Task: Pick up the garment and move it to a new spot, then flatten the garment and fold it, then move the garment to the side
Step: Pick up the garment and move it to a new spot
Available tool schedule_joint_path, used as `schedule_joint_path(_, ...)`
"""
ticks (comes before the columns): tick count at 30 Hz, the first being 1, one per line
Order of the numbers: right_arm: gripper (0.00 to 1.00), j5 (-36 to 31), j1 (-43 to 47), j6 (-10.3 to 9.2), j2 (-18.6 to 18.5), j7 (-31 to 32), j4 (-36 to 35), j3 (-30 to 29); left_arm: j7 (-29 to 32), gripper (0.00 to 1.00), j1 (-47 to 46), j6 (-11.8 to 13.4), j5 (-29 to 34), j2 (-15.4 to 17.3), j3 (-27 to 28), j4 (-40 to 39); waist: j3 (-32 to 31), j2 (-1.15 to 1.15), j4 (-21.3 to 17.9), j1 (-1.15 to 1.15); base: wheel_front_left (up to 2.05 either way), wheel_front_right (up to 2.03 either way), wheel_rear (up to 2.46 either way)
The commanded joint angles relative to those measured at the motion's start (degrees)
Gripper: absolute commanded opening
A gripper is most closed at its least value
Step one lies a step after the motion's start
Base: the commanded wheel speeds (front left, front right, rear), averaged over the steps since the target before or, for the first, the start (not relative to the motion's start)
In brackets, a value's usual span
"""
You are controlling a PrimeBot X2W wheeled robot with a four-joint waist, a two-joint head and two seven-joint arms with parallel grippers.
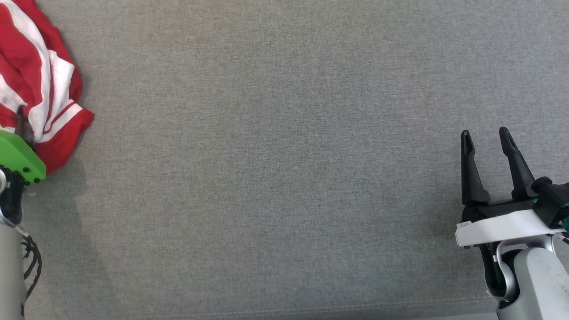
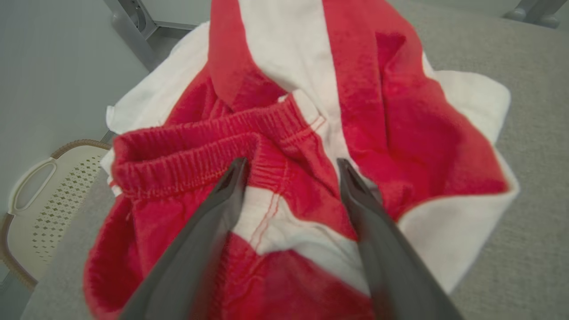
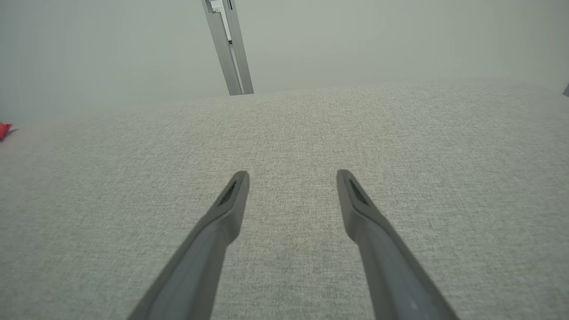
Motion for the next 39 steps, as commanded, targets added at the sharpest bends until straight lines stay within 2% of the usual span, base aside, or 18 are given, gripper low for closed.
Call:
schedule_joint_path(1,1.00,-0.17,0.09,0.03,-0.18,-0.20,0.13,0.06,0.77,1.00,0.96,0.03,-0.43,-0.25,-0.09,0.85,-0.17,0.00,-0.20,-0.01,0.00,0.00,0.00)
schedule_joint_path(2,1.00,0.07,0.08,0.03,-0.32,-0.20,0.21,0.12,1.05,1.00,0.89,-0.10,-0.68,-0.32,-0.02,1.30,-0.20,0.00,-0.31,-0.01,0.00,0.00,0.00)
schedule_joint_path(3,1.00,0.11,0.07,0.03,-0.30,-0.20,0.23,0.21,1.36,0.47,0.92,-0.13,-0.71,-0.27,-0.07,1.84,-0.22,0.00,-0.40,-0.01,0.00,0.00,0.00)
schedule_joint_path(4,1.00,0.13,0.02,0.03,-0.23,-0.20,0.26,0.27,1.03,0.06,0.87,-0.22,-0.85,-0.21,-0.09,2.25,-0.26,0.00,-0.51,-0.01,0.00,0.00,0.00)
schedule_joint_path(5,1.00,0.13,-0.02,0.03,-0.18,-0.20,0.28,0.25,0.75,0.00,0.74,-0.27,-1.10,-0.19,0.03,2.45,-0.32,0.00,-0.58,-0.01,0.00,0.00,0.00)
schedule_joint_path(8,1.00,0.30,-0.10,0.03,-0.12,-0.20,0.48,0.21,-0.18,0.00,0.31,-0.45,-1.17,0.04,-0.19,3.24,-0.67,0.00,-0.75,-0.01,0.00,0.00,0.00)
schedule_joint_path(15,1.00,0.15,0.44,0.03,0.80,-0.20,1.15,0.15,-7.21,0.00,-2.14,0.20,0.51,1.46,-0.56,1.89,-3.21,0.00,-0.29,-0.01,0.00,0.00,0.00)
schedule_joint_path(24,1.00,0.83,1.39,0.03,2.13,-0.19,2.79,1.00,-14.77,0.00,-5.46,0.57,2.96,3.15,-1.96,-5.98,-8.46,0.00,-0.42,-0.01,0.00,0.00,0.00)
schedule_joint_path(28,1.00,1.31,1.73,0.03,2.87,-0.20,3.36,1.16,-14.58,0.00,-7.65,0.42,3.98,3.10,-3.50,-12.89,-10.46,0.00,-1.58,-0.01,0.00,0.00,0.00)
schedule_joint_path(34,1.00,1.50,2.59,0.03,4.04,-0.20,3.75,1.18,-10.82,0.00,-9.55,0.82,5.02,1.01,-7.27,-25.98,-12.46,0.00,-5.12,-0.01,0.00,0.00,0.00)
schedule_joint_path(38,1.00,1.89,2.14,0.03,4.61,-0.20,4.04,1.25,-7.14,0.00,-11.29,0.46,5.60,-1.32,-10.99,-33.48,-12.79,0.00,-8.46,-0.01,0.00,0.00,0.00)
schedule_joint_path(39,1.00,2.02,1.85,0.03,4.79,-0.19,4.12,1.32,-5.57,0.00,-12.37,0.13,5.36,-3.00,-13.03,-36.07,-12.78,0.00,-10.43,-0.01,0.00,0.00,0.00)
